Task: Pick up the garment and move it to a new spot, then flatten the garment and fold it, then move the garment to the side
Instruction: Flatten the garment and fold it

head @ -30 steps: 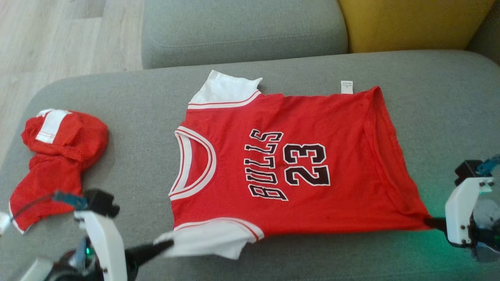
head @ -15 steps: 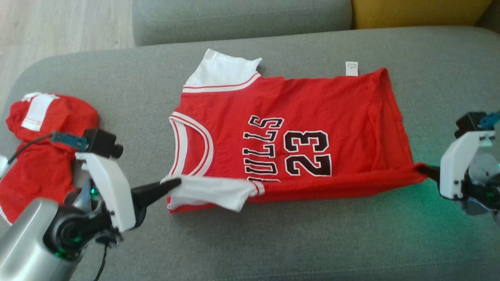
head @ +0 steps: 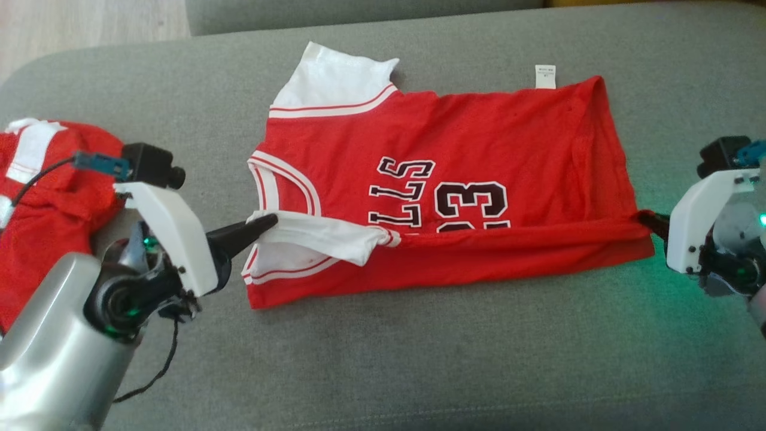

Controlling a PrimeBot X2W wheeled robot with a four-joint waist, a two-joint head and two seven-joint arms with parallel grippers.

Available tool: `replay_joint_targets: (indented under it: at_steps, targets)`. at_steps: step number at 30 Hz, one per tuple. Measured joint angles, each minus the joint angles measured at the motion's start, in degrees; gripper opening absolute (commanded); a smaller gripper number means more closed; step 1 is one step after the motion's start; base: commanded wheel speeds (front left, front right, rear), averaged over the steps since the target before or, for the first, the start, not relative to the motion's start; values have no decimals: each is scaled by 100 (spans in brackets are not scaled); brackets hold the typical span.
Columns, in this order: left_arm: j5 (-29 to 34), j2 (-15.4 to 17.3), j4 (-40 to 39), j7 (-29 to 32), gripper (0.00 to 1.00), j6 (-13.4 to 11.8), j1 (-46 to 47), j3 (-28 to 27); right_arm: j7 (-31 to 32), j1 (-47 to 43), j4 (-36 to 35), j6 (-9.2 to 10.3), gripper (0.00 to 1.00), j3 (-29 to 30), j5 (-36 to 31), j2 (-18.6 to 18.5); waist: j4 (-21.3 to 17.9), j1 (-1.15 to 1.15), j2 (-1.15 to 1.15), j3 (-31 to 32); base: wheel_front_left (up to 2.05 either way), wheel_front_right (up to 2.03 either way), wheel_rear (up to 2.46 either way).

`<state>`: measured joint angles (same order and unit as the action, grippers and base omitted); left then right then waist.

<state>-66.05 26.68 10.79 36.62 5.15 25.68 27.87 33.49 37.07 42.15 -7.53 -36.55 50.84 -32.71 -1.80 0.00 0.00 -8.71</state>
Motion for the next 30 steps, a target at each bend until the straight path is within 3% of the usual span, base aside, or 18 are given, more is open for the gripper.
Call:
replay_joint_targets:
  at_steps: [4, 5, 6, 7, 13, 18, 19, 25, 30]
  targets:
    - [97, -107, 315, -100, 0, 60, 197, 102, -165, 84, 77, 0, 0, -1, -47, 55, -7, 0, 0, -114, 0, 0, 0]
    - [125, -147, 390, -115, 10, 71, 252, 109, -275, 118, 118, 0, 7, 4, -90, 79, -9, 0, 0, -139, 0, 0, 0]
    - [172, -188, 469, -174, 38, 93, 309, 120, -390, 145, 165, -1, 47, 36, -146, 111, -12, 0, 0, -160, 0, 0, 0]
    - [237, -232, 548, -267, 100, 93, 361, 122, -433, 182, 258, 0, 100, 77, -157, 156, -15, 0, 0, -178, 0, 0, 0]
    - [764, -616, 1126, -1507, 100, 79, 744, -1, -960, 269, 528, 0, 100, 200, -293, 305, -46, 1, 0, -220, 0, 0, 0]
    - [1027, -1053, 1562, -3060, 100, -133, 871, -503, -2087, 263, 616, 0, 100, 257, -690, 347, -57, 0, 0, -67, 0, 0, 0]
    - [1027, -1053, 1562, -3060, 100, -133, 871, -503, -2087, 263, 616, 0, 100, 257, -690, 347, -57, 0, 0, -67, 0, 0, 0]
    - [1145, -1467, 1660, -4614, 100, -212, 586, -843, -3876, 0, 576, 0, 100, 699, -958, 577, -85, 0, 0, 284, 0, 0, 0]
    - [1254, -1722, 1502, -5041, 100, -258, -270, -1013, -4657, -677, 399, 0, 100, 1246, -1121, 815, -89, 0, 0, 550, 0, 0, 0]
